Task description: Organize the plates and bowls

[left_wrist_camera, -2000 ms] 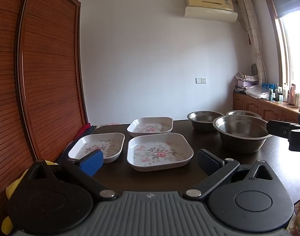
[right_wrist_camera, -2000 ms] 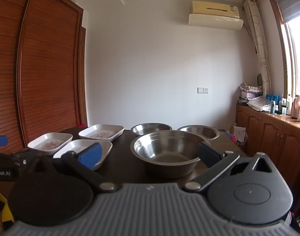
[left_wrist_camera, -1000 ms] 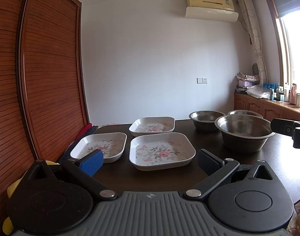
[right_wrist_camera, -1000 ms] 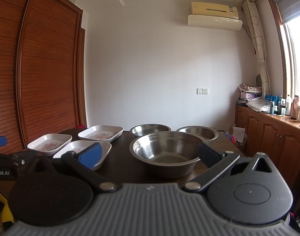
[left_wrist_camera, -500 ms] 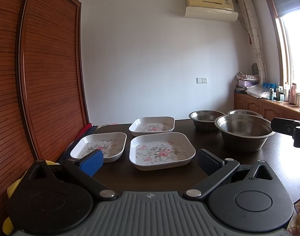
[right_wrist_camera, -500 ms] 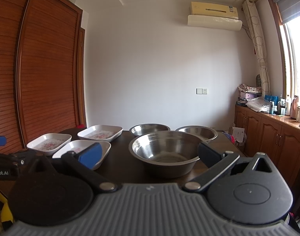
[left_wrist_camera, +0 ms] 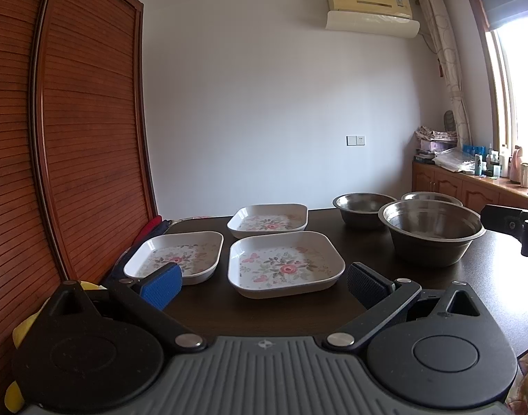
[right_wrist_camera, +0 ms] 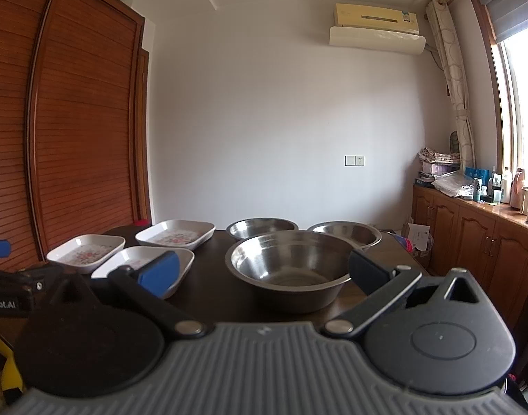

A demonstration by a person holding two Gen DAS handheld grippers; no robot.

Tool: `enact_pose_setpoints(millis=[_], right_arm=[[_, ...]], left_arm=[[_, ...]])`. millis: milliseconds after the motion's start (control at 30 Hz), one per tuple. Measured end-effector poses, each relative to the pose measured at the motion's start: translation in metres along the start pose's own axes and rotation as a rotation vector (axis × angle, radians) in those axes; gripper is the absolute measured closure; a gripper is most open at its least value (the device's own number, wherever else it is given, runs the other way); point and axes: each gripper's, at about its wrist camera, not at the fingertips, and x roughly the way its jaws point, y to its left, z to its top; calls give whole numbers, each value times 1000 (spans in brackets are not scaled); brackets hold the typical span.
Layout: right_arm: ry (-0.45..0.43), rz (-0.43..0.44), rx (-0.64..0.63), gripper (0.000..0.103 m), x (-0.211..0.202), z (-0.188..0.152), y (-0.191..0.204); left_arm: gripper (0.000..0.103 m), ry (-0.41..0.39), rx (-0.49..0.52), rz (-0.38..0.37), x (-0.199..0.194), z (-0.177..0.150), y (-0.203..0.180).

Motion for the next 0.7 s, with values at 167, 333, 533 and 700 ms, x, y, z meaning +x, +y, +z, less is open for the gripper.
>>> enact_pose_setpoints(millis=[167,333,533,700], right_arm=[[0,-1,0,0,0,0,0],[0,-1,0,0,-1,0,0],[0,-1,-1,0,0,0,0],[1,1,-1,0,0,0,0]], left_arm=[[0,0,0,1,0,0,0],[0,1,-1,-1,0,-1,1],[0,0,1,1,0,-2,1],[0,2,2,-1,0,-1,1]])
